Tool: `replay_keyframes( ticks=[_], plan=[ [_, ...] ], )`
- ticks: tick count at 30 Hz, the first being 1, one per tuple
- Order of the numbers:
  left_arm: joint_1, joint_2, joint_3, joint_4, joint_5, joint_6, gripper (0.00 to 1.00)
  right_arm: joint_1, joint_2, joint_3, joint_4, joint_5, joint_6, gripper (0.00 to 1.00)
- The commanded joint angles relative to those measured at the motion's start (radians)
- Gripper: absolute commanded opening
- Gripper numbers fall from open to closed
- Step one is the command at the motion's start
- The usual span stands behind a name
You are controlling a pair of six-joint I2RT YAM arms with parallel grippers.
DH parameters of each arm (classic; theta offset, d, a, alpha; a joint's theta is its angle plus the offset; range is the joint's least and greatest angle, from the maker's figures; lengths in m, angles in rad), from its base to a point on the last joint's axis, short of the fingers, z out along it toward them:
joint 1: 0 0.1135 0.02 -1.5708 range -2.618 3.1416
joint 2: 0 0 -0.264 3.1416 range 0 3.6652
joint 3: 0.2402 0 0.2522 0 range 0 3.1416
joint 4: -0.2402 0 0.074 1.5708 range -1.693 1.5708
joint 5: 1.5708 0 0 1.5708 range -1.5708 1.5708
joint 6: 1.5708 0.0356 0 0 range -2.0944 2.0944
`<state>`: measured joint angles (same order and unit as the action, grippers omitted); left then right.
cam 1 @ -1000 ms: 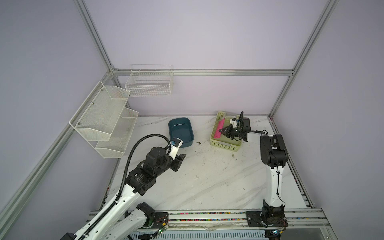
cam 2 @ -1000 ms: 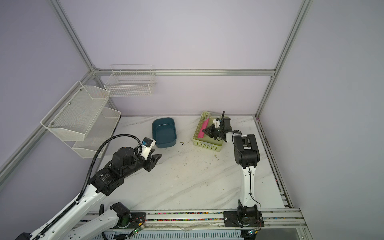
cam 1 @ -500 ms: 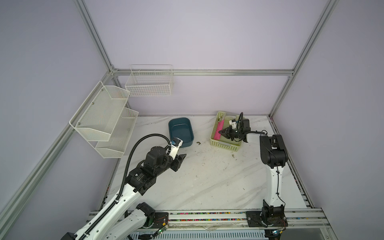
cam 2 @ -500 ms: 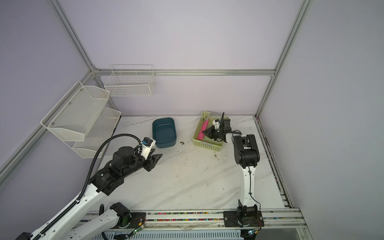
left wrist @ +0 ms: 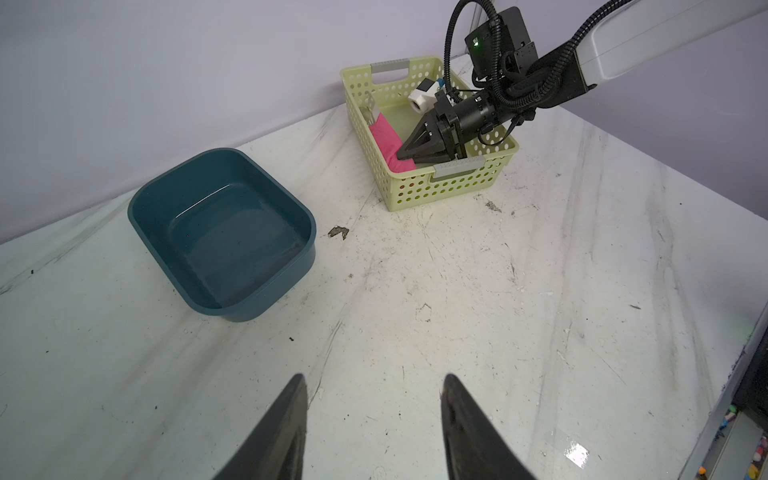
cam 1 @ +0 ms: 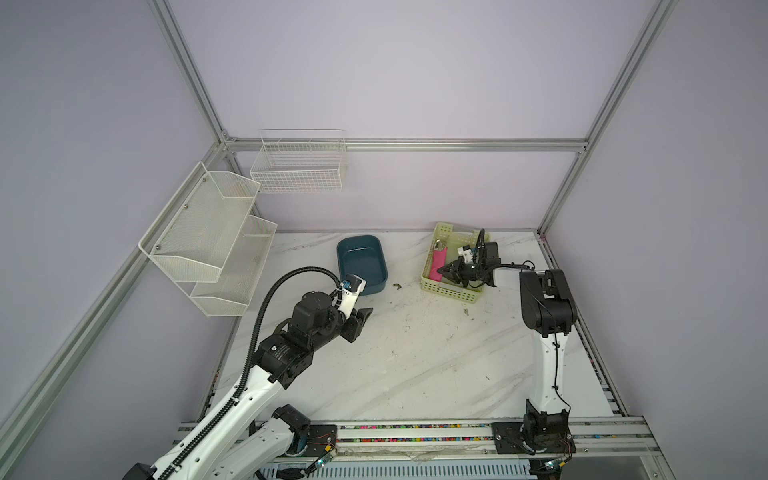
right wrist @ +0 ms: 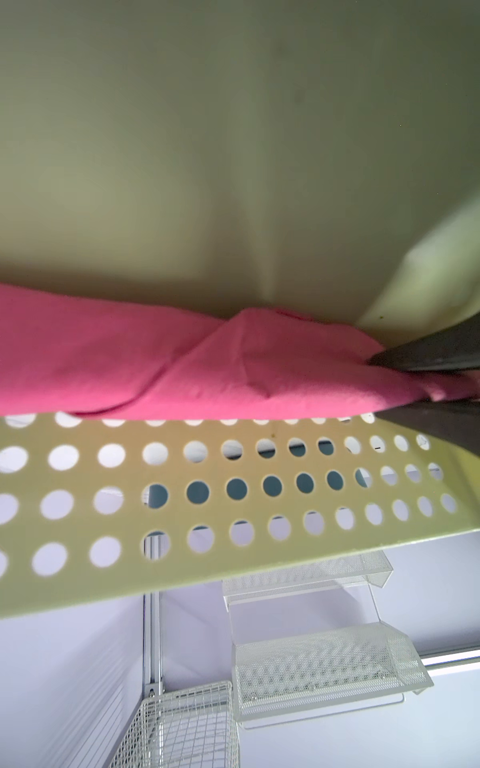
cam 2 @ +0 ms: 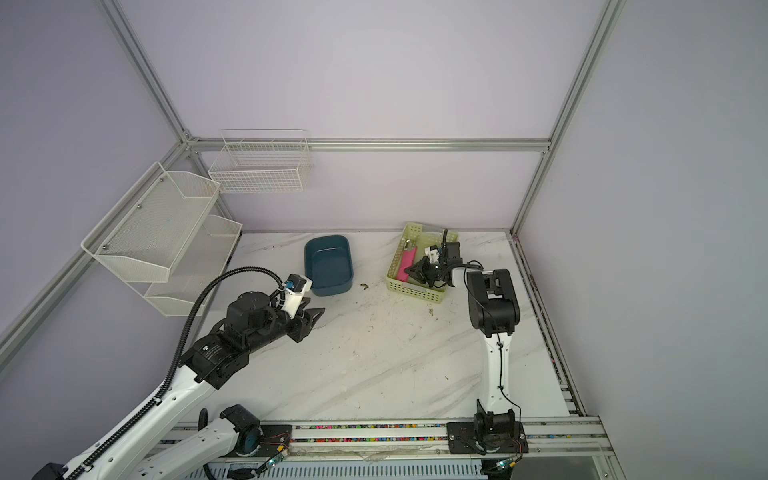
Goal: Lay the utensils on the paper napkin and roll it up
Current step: 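Lower the pink bundle into the light-green basket with the right gripper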
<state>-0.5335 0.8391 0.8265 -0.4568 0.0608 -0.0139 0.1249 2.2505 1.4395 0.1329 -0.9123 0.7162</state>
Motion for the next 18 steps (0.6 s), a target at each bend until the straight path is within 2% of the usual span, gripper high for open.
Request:
replay_keyframes(
  ticks=[1, 10, 18],
  plan=[
    [0.011, -0.002, -0.027, 0.037, 0.023, 0.017, 0.51, -0.003, -0.007, 0.023, -0.075, 0.024, -0.024, 0.00],
    [0.024, 0.008, -0.025, 0.040, 0.041, 0.015, 0.51, -0.002, 0.036, 0.081, -0.242, 0.110, -0.059, 0.00],
    [0.035, 0.013, -0.024, 0.043, 0.059, 0.011, 0.51, -0.002, 0.062, 0.142, -0.396, 0.215, -0.147, 0.00]
  ],
)
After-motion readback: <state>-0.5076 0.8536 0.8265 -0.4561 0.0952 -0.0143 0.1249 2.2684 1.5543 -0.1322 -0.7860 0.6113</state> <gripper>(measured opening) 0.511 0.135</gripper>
